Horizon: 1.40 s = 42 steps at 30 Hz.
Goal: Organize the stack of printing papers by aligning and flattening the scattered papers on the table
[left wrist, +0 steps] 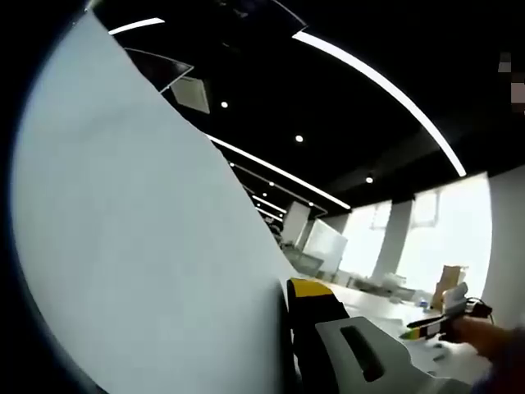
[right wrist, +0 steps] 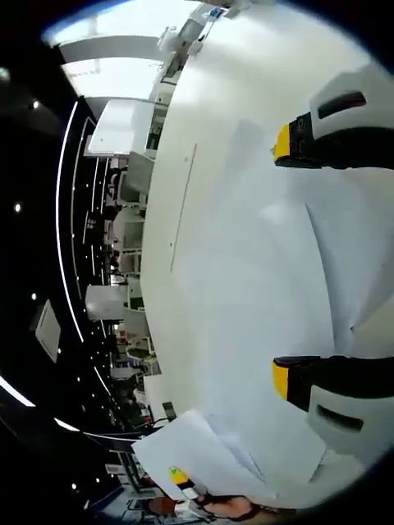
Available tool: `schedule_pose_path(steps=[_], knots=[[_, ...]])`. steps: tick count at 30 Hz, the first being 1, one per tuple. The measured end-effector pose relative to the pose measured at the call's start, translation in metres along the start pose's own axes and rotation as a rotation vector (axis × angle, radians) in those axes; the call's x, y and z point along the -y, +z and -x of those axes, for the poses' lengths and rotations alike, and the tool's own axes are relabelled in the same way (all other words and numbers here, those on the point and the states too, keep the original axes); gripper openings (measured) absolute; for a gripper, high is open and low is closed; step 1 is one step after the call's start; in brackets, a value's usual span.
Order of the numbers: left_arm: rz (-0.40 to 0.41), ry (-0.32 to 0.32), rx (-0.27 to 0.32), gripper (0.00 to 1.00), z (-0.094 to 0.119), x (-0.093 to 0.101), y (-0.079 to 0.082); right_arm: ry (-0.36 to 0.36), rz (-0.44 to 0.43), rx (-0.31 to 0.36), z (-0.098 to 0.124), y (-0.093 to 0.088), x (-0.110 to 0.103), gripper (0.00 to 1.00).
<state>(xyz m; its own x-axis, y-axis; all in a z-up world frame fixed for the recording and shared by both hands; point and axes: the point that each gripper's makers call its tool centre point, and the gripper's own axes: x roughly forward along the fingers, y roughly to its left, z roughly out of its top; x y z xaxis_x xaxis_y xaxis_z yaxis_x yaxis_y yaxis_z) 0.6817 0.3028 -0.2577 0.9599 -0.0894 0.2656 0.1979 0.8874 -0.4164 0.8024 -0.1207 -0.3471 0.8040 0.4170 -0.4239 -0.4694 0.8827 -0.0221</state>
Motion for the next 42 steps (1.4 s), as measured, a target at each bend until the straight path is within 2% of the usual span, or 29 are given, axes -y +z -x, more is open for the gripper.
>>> schedule_pose_path(steps=[3, 11, 42], knots=[[0.0, 0.0, 0.001, 0.1, 0.0, 0.0, 0.0, -0.005, -0.002, 0.019, 0.001, 0.005, 0.002, 0.9], [0.001, 0.0, 0.002, 0.1, 0.0, 0.0, 0.0, 0.008, 0.003, -0.013, -0.003, -0.003, -0.001, 0.9], [-0.002, 0.002, 0.013, 0.1, 0.001, 0.0, 0.003, 0.037, -0.008, -0.023, -0.008, -0.009, -0.004, 0.9]])
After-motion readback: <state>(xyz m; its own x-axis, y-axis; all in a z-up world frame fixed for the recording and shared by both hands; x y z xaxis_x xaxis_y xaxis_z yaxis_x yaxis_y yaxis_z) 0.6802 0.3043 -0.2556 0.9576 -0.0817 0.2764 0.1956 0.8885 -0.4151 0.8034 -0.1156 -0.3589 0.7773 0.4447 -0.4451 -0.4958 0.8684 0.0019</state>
